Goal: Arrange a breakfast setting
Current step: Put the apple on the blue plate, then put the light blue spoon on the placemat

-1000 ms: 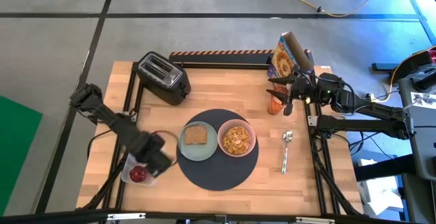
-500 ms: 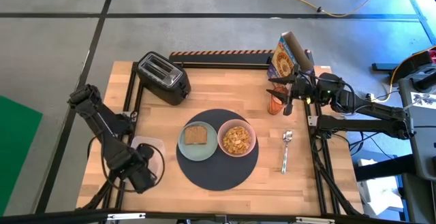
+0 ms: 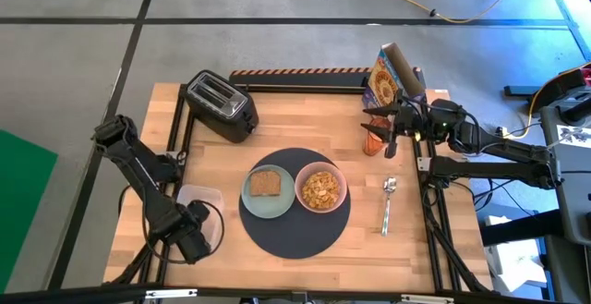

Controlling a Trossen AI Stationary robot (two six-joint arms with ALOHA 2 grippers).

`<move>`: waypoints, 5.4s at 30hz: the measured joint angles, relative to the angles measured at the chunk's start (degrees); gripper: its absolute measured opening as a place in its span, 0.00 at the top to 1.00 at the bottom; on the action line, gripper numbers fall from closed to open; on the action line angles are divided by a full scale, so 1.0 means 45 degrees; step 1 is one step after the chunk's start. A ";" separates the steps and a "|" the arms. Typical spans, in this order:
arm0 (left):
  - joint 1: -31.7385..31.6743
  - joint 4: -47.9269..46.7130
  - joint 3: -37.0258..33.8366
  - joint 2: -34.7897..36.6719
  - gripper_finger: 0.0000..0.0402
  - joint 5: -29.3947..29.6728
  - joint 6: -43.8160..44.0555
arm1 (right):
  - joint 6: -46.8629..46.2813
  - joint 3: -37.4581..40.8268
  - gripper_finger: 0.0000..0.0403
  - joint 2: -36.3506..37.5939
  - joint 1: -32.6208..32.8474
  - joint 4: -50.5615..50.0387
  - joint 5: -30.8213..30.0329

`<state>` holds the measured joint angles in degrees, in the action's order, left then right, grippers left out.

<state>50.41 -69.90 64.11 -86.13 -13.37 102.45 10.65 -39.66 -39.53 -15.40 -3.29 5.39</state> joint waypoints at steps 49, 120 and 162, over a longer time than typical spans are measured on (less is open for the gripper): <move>0.0301 0.0643 -0.0815 0.0010 0.71 0.0059 -0.2601 | 0.0079 0.0000 0.57 0.0000 0.0000 0.0024 0.0042; -0.8869 0.5107 0.1103 -0.1447 0.99 0.1160 -1.0704 | 0.0268 0.0000 0.57 0.0000 0.0005 -0.0068 0.0000; -0.9151 0.5200 0.1103 -0.0361 0.76 0.4294 -1.3274 | -0.0098 0.0000 0.57 0.0005 0.0005 -0.0617 -0.0778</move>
<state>9.23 -46.49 69.08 -87.75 5.96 42.72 10.21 -39.66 -39.51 -15.38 -6.07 1.89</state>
